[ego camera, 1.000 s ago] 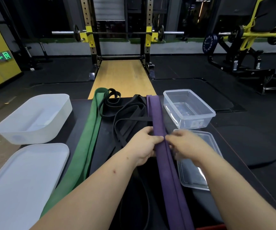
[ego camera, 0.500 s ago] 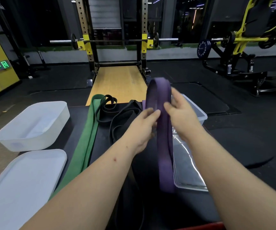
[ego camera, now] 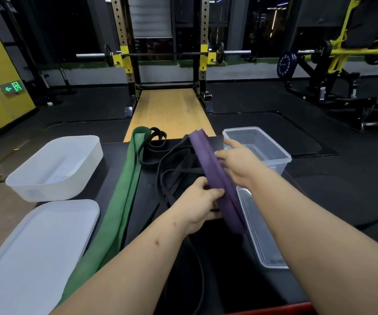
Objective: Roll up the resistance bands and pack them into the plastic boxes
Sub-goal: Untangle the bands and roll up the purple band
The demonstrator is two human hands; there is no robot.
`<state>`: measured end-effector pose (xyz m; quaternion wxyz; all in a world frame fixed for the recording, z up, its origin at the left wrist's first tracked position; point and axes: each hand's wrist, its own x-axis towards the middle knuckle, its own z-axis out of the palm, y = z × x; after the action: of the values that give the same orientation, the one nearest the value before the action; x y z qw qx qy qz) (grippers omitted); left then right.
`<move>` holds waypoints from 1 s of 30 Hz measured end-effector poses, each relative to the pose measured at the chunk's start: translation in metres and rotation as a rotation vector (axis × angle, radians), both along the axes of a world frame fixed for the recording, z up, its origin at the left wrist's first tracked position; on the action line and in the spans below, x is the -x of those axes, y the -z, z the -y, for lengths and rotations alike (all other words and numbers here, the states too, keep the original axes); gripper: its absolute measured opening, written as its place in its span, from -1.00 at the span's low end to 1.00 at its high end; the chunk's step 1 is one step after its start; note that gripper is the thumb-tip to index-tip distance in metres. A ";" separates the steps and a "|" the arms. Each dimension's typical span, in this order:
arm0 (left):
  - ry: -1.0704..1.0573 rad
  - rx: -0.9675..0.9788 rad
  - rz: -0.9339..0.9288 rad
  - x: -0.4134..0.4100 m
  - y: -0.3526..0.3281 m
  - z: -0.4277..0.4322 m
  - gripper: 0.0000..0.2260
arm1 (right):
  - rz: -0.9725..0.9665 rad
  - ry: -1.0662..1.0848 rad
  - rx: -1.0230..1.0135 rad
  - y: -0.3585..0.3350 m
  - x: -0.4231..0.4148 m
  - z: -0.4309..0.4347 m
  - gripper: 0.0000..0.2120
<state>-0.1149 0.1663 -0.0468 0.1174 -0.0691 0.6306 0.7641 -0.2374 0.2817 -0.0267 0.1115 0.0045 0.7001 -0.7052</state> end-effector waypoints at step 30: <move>0.177 1.262 -0.179 -0.088 0.017 -0.018 -0.36 | -0.193 -0.089 -1.007 0.008 -0.155 -0.041 -0.81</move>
<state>-0.0265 0.1842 -0.0634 0.0637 -0.0084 0.9696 0.2362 -0.0823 0.3229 -0.0344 0.0603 -0.0376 0.9595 -0.2724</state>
